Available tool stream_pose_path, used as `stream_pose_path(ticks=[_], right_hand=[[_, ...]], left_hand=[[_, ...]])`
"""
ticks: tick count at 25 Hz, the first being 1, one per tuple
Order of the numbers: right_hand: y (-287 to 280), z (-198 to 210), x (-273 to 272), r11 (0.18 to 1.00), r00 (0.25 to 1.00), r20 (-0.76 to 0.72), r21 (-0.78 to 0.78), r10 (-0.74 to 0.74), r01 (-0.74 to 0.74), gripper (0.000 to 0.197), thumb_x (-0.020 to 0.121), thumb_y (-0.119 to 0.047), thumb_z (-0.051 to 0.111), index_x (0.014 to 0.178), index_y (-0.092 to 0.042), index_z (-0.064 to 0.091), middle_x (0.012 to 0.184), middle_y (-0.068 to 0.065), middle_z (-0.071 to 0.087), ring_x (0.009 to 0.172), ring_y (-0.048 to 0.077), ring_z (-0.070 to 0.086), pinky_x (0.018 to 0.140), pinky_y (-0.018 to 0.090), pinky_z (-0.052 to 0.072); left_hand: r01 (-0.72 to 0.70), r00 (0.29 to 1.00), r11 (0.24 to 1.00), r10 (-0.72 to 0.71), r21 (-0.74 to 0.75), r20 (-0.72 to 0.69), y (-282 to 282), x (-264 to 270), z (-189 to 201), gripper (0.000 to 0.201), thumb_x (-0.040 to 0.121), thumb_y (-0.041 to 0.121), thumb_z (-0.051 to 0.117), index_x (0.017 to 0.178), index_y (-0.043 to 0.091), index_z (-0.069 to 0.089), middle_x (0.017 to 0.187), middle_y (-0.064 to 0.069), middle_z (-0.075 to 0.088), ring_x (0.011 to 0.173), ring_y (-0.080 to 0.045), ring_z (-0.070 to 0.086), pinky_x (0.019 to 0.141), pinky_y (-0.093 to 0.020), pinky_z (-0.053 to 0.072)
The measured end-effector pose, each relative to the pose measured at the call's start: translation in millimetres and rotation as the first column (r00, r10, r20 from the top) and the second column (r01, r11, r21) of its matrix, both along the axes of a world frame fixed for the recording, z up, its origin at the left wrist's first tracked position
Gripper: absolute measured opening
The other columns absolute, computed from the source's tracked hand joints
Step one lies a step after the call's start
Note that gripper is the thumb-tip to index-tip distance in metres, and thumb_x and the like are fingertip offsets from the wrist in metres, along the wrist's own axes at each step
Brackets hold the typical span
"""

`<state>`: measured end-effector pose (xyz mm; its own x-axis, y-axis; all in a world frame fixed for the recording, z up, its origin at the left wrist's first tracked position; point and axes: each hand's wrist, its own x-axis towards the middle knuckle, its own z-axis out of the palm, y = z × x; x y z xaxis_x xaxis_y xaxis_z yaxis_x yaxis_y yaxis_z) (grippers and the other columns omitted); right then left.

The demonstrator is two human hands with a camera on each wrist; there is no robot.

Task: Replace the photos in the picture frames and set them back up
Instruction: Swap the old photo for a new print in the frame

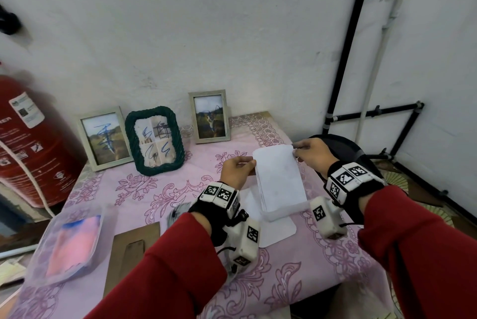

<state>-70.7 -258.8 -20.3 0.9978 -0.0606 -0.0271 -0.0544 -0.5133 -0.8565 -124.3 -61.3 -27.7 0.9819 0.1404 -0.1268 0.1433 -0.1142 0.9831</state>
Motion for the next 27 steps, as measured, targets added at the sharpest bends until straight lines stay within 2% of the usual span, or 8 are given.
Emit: stream_pose_path(ticks=[3,6,9,11,14,19,23,27], right_hand=[[2,4,0,0.999,1.000,0.011,0.038,0.011,-0.011,0.026,0.084,-0.006,0.059,0.108,-0.003,0.068,0.091,0.011,0.064,0.084,0.019,0.055,0.081,0.029,0.043],[7,13,-1,0.994,0.998,0.066,0.106,-0.006,-0.001,0.021,0.085,-0.012,0.061,0.103,-0.004,0.067,0.090,0.008,0.062,0.084,0.018,0.056,0.082,0.029,0.044],[16,29,-4,0.984,0.989,0.150,0.177,-0.021,-0.006,0.013,0.085,-0.015,0.064,0.097,-0.009,0.065,0.080,0.004,0.062,0.075,0.015,0.058,0.075,0.025,0.046],[23,40,-6,0.981,0.976,0.217,0.192,-0.014,-0.029,0.007,0.085,-0.015,0.064,0.091,-0.012,0.064,0.073,-0.003,0.060,0.067,0.009,0.055,0.068,0.021,0.045],[35,57,-12,0.963,0.959,0.283,0.256,0.013,-0.089,0.007,0.086,-0.011,0.063,0.086,-0.017,0.059,0.067,-0.005,0.056,0.058,0.005,0.050,0.057,0.019,0.039],[62,82,-28,0.959,0.918,0.382,0.205,0.106,-0.196,0.020,0.083,-0.004,0.065,0.096,-0.016,0.055,0.074,-0.002,0.058,0.067,0.009,0.053,0.069,0.019,0.045],[85,98,-46,0.943,0.888,0.441,0.222,0.130,-0.248,0.016,0.084,-0.003,0.063,0.097,-0.010,0.056,0.072,-0.004,0.055,0.065,0.008,0.050,0.067,0.017,0.044],[112,108,-66,0.893,0.890,0.418,0.310,0.180,-0.326,0.016,0.087,-0.001,0.059,0.098,-0.010,0.051,0.072,0.002,0.055,0.074,0.020,0.053,0.074,0.033,0.050]], left_hand=[[-0.005,1.000,0.998,0.005,-0.067,-0.011,0,-2,5,0.026,0.090,0.006,0.057,0.114,-0.004,0.058,0.077,-0.001,0.063,0.056,-0.002,0.060,0.055,-0.014,0.046],[-0.006,0.999,0.977,0.014,-0.212,0.035,2,-4,14,0.022,0.090,0.002,0.055,0.112,-0.004,0.057,0.076,-0.003,0.061,0.062,-0.009,0.059,0.057,-0.016,0.052],[0.005,0.994,0.960,0.026,-0.280,0.108,7,-5,27,0.009,0.090,-0.003,0.053,0.095,0.003,0.057,0.076,-0.006,0.061,0.052,-0.003,0.062,0.056,-0.019,0.055],[0.003,0.986,0.958,0.045,-0.285,0.161,12,-5,36,0.013,0.090,-0.005,0.052,0.087,0.007,0.057,0.077,-0.007,0.061,0.052,-0.002,0.063,0.055,-0.018,0.055],[-0.005,0.972,0.956,0.073,-0.293,0.223,24,-8,48,0.010,0.089,-0.006,0.053,0.093,0.002,0.055,0.078,-0.008,0.061,0.059,-0.006,0.064,0.058,-0.018,0.056],[-0.013,0.939,0.936,0.132,-0.351,0.318,48,-19,73,0.015,0.089,-0.006,0.052,0.084,0.008,0.056,0.081,-0.008,0.063,0.073,-0.016,0.062,0.066,-0.023,0.057],[-0.028,0.900,0.948,0.161,-0.316,0.405,72,-33,89,0.014,0.091,-0.001,0.053,0.103,0.004,0.055,0.084,-0.006,0.064,0.072,-0.011,0.063,0.068,-0.021,0.057],[-0.043,0.888,0.983,0.119,-0.178,0.444,102,-56,94,0.021,0.091,0.006,0.055,0.112,0.006,0.054,0.084,0.002,0.064,0.070,0.002,0.064,0.065,-0.013,0.053]])
